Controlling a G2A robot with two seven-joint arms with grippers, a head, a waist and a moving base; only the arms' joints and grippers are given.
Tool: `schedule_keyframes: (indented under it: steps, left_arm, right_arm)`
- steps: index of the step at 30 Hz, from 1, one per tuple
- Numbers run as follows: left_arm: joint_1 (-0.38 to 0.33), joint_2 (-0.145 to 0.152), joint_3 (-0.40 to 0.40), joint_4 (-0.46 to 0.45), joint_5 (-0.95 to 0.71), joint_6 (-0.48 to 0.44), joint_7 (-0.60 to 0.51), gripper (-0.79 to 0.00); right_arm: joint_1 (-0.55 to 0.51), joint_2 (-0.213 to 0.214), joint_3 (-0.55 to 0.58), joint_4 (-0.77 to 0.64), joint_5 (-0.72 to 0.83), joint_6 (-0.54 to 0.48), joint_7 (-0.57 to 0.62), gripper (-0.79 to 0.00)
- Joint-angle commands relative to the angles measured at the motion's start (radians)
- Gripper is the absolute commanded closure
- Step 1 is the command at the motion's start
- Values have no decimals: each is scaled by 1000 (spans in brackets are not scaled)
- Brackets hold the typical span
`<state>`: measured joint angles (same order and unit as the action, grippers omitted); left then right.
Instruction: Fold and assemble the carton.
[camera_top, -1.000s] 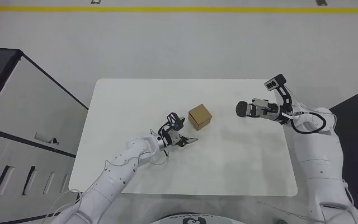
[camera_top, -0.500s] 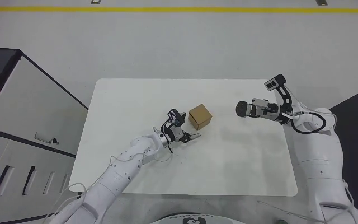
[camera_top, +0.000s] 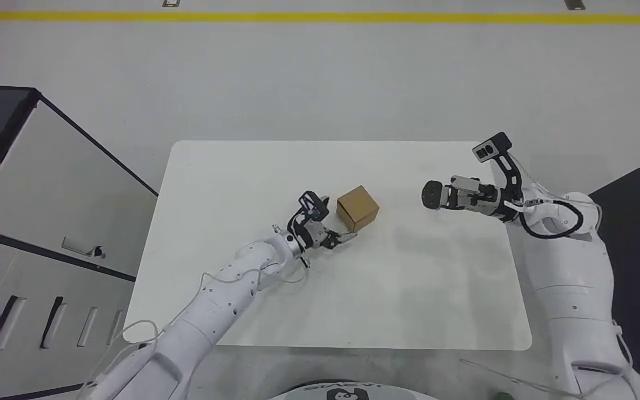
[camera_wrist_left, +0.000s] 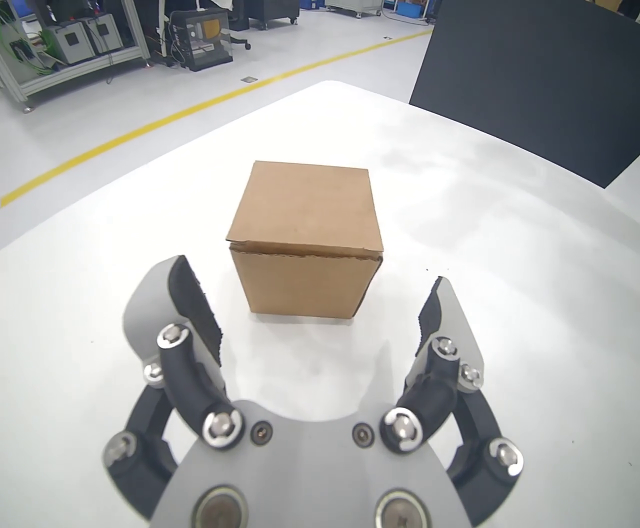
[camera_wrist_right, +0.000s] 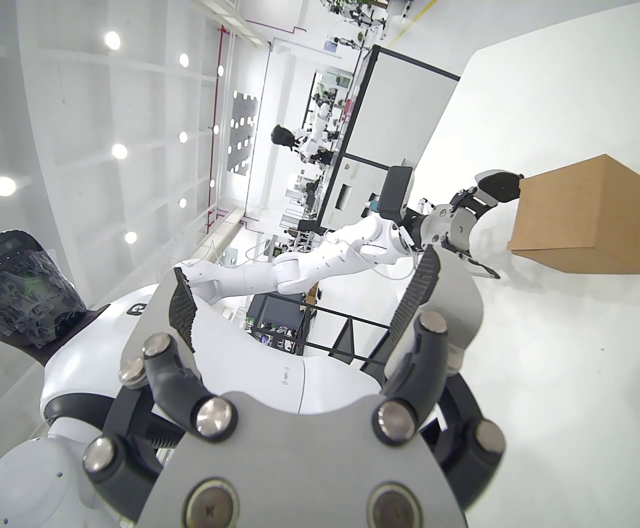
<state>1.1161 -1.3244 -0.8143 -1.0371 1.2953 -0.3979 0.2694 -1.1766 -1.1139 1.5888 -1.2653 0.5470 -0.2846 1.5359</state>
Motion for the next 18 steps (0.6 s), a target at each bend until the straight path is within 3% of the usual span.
schedule_keyframes:
  steps: [1,10,18]
  left_arm:
    - [-13,-8,8,31,-13,3,13,-785]
    - [-18,-10,21,22,19,-5,12,-785]
    - [-49,-35,43,108,11,10,108,-785]
  right_arm:
    - [0,0,0,0,0,0,0,-785]
    - [0,0,0,0,0,0,0,-785]
    - [0,0,0,0,0,0,0,-785]
